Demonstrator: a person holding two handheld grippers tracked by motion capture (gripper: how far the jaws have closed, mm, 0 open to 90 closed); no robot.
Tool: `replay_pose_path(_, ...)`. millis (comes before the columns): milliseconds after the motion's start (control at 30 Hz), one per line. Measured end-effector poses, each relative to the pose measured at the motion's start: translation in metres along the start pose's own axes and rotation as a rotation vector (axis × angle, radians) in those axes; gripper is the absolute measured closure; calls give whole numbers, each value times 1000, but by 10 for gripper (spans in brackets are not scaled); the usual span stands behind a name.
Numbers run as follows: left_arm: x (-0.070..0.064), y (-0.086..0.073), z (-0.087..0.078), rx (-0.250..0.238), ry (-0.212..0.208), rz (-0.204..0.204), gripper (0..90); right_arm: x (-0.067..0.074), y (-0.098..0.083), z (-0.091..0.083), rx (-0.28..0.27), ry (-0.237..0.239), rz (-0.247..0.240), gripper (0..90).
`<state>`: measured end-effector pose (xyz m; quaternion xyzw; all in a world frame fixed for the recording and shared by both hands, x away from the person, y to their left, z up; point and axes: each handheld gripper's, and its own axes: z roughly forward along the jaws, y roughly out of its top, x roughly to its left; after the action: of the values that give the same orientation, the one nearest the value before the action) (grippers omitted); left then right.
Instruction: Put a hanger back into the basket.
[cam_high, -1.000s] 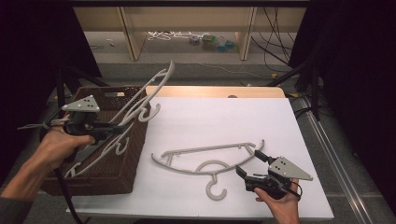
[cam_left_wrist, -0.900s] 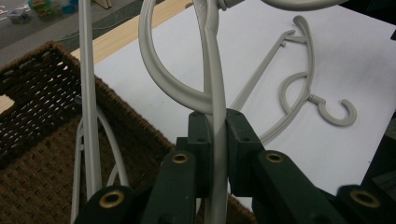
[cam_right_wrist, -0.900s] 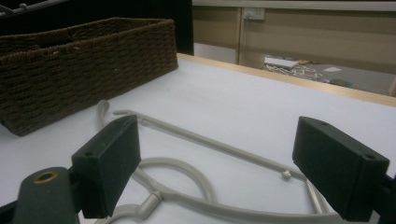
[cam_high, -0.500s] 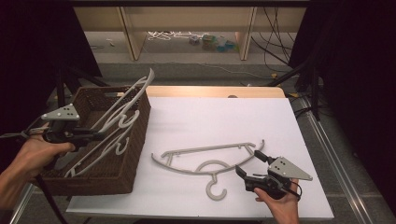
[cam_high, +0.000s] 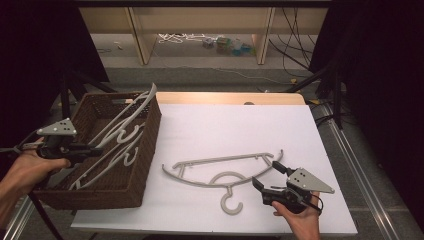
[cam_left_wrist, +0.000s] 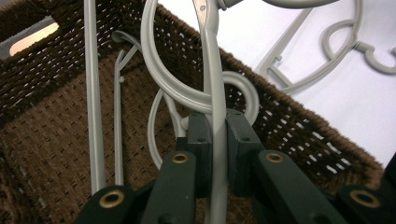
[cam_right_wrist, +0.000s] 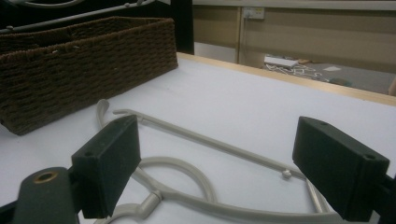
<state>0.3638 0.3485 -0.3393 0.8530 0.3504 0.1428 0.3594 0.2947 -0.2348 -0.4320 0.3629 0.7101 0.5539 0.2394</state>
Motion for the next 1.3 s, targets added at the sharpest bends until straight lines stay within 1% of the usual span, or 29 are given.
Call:
replay_pose_path(67,2,-3,1,1,2,-11,819,0,0,0,-1,5,0,161)
replay_pose_path(133,3,-6,1,8,11,-1,819,0,0,0,-1,5,0,161)
replay_pose_path(167,4,-7,1,11,7,-12,819,0,0,0,-1,5,0,161)
replay_pose_path(200,5,-8,1,14,8,-6,819,0,0,0,-2,5,0,161)
replay_pose_path(233,6,-10,1,12,13,-9,819,0,0,1,-2,5,-2,161)
replay_pose_path(267,6,-11,1,14,7,-18,819,0,0,0,6,-2,-4,161)
replay_pose_path(333,8,-12,0,15,15,-9,819,0,0,1,-1,7,0,161)
replay_pose_path(400,8,-14,0,13,12,-25,819,0,0,1,0,5,1,161)
replay_pose_path(433,10,-14,-1,25,12,-10,819,0,0,1,0,5,-1,161)
replay_pose_path(467,10,-15,-1,26,14,-11,819,0,-1,1,-2,5,2,161)
replay_pose_path(500,10,-16,1,21,11,-31,819,0,-1,1,-2,5,2,161)
replay_pose_path(533,12,-17,0,26,10,-23,819,1,-1,1,-3,5,2,161)
replay_pose_path(667,15,-20,2,40,5,-41,819,0,-1,1,-1,5,3,161)
replay_pose_path(700,16,-21,3,39,11,-38,819,0,-1,1,-2,4,3,161)
replay_pose_path(767,17,-22,5,48,-1,-61,819,0,-1,1,-1,5,4,161)
replay_pose_path(800,17,-22,5,60,2,-52,819,1,-1,2,-11,4,6,161)
replay_pose_path(833,19,-22,6,63,-6,-50,818,1,-1,2,-6,5,8,161)
replay_pose_path(867,18,-23,8,61,-6,-63,819,0,-1,1,-1,5,2,161)
replay_pose_path(900,19,-23,9,68,-6,-55,819,0,-1,1,-1,5,4,161)
replay_pose_path(967,21,-24,10,78,-7,-63,819,0,-1,1,-1,5,3,161)
replay_pose_path(1000,21,-25,11,74,-2,-63,819,0,-1,1,4,0,0,161)
replay_pose_path(1033,23,-25,12,80,-16,-69,819,0,-1,1,8,-8,-2,161)
replay_pose_path(1067,24,-26,13,91,-21,-64,818,0,-1,0,10,-8,-3,161)
replay_pose_path(1100,23,-27,15,90,-16,-79,819,1,-1,1,2,-3,2,161)
replay_pose_path(1167,24,-28,17,112,-16,-72,818,0,-1,1,9,-7,-5,161)
replay_pose_path(1200,25,-28,18,123,-24,-60,818,0,-1,1,8,-7,-4,161)
replay_pose_path(1233,24,-28,19,120,-23,-70,818,0,-1,1,8,-8,-5,161)
replay_pose_path(1267,24,-28,20,126,-27,-66,818,0,-1,1,9,-8,-5,161)
replay_pose_path(1300,26,-27,21,150,-27,-50,818,0,-1,1,10,-8,-4,161)
